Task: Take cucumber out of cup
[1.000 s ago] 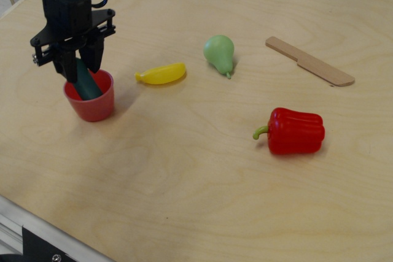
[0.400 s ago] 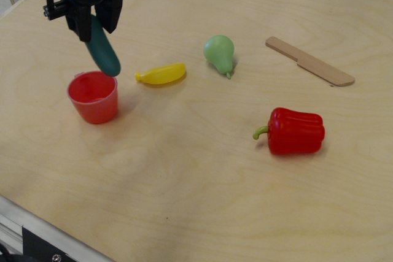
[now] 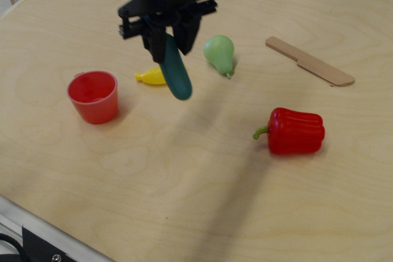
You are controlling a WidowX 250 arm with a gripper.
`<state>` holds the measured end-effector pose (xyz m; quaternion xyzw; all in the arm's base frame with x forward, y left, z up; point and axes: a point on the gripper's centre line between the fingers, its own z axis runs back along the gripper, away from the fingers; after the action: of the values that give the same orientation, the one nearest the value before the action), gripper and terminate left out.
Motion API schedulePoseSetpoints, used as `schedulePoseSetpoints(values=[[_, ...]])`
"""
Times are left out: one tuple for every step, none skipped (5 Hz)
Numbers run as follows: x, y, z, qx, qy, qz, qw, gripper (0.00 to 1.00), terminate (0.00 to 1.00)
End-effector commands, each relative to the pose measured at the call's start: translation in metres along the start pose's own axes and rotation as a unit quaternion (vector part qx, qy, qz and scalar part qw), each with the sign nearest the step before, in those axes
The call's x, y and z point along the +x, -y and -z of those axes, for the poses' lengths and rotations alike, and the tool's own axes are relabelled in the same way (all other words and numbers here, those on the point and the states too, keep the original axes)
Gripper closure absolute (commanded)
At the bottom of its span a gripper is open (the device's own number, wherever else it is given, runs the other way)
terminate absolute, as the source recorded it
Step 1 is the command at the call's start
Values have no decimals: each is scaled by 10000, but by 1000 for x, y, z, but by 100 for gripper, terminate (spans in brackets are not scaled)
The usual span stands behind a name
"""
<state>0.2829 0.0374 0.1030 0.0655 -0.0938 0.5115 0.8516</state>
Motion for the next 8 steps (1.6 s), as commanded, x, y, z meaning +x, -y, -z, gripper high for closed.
schedulePoseSetpoints(values=[[-70,5,18,-360,-609,450,9965,100,0],[-88,9,34,-343,-899,685,9930,100,0],[-93,10,42,-334,-1001,804,9912,100,0],[-89,9,45,-251,-951,784,9921,100,0],[-83,8,49,-143,-924,830,9922,0,0],[-80,8,43,-8,-870,859,9925,0,0],[-74,8,29,-110,-766,849,9934,0,0],[-65,11,9,-157,-524,846,9949,0,0]])
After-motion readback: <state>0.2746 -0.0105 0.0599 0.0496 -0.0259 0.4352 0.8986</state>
